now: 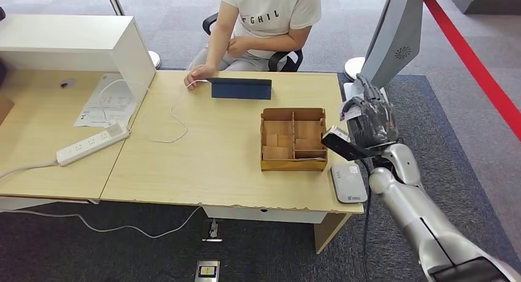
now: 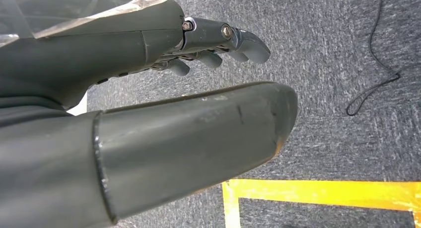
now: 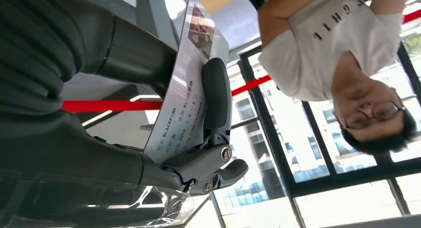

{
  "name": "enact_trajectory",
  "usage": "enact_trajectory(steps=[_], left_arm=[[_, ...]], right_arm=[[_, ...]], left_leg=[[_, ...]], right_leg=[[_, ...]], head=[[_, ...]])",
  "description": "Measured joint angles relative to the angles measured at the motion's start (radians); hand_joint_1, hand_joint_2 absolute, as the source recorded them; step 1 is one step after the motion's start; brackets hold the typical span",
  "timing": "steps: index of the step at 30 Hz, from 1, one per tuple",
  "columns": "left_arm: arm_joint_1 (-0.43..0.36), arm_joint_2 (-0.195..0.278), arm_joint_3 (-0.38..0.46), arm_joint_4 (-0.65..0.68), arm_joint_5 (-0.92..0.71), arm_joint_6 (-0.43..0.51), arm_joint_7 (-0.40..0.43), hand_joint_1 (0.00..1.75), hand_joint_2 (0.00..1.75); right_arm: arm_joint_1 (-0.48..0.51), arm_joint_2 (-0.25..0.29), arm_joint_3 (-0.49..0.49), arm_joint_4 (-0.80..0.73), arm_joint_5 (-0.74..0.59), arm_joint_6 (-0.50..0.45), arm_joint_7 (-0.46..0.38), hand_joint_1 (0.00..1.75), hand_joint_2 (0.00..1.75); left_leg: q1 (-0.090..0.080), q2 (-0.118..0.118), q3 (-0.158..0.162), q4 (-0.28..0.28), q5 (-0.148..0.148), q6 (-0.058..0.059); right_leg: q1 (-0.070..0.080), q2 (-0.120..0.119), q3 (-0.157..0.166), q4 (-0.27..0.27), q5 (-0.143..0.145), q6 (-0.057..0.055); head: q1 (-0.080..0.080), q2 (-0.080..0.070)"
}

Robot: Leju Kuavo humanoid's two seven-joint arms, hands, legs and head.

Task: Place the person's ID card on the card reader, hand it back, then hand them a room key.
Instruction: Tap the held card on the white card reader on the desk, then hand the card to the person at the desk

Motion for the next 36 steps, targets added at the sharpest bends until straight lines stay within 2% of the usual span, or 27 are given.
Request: enact_trajectory(steps=[8, 13, 17, 25, 36], left_arm=[[0.0, -0.002, -0.01, 0.0, -0.002, 0.0, 0.002, 0.0, 0.0], [0.002, -0.006, -0.018, 0.0, -0.002, 0.0, 0.001, 0.0, 0.0], [0.003, -0.01, -0.02, 0.0, -0.002, 0.0, -0.004, 0.0, 0.0], [0.009, -0.021, -0.026, 0.0, -0.005, 0.0, -0.019, 0.0, 0.0], [0.012, -0.036, -0.027, 0.0, -0.005, -0.006, -0.03, 0.0, 0.0]], right_arm=[[-0.107, 0.121, 0.058, -0.008, 0.094, 0.06, 0.058, 1.75, 1.75], [-0.145, 0.19, 0.109, 0.035, 0.189, 0.117, 0.153, 1.75, 1.75], [-0.171, 0.222, 0.149, 0.076, 0.242, 0.152, 0.215, 1.75, 1.75], [-0.228, 0.229, 0.19, 0.14, 0.299, 0.202, 0.282, 1.75, 1.75], [-0.241, 0.201, 0.199, 0.185, 0.327, 0.217, 0.31, 1.75, 1.75]], left_leg=[[0.0, 0.0, -0.001, 0.0, 0.0, 0.0], [0.0, 0.0, -0.001, 0.0, 0.0, 0.0], [0.0, 0.0, -0.001, 0.0, 0.0, 0.0], [0.0, 0.0, -0.002, 0.0, 0.0, 0.0], [0.0, 0.0, -0.001, 0.0, 0.0, 0.0]], right_leg=[[0.001, 0.0, -0.001, 0.0, 0.0, 0.0], [0.001, 0.0, -0.001, 0.0, 0.0, -0.001], [0.001, 0.0, -0.001, 0.0, 0.0, 0.0], [0.001, 0.0, -0.002, -0.001, 0.0, 0.0], [0.001, 0.0, -0.002, -0.001, 0.0, 0.0]], head=[[0.0, 0.0], [0.0, 0.0], [0.0, 0.0], [0.0, 0.0], [0.0, 0.0]])
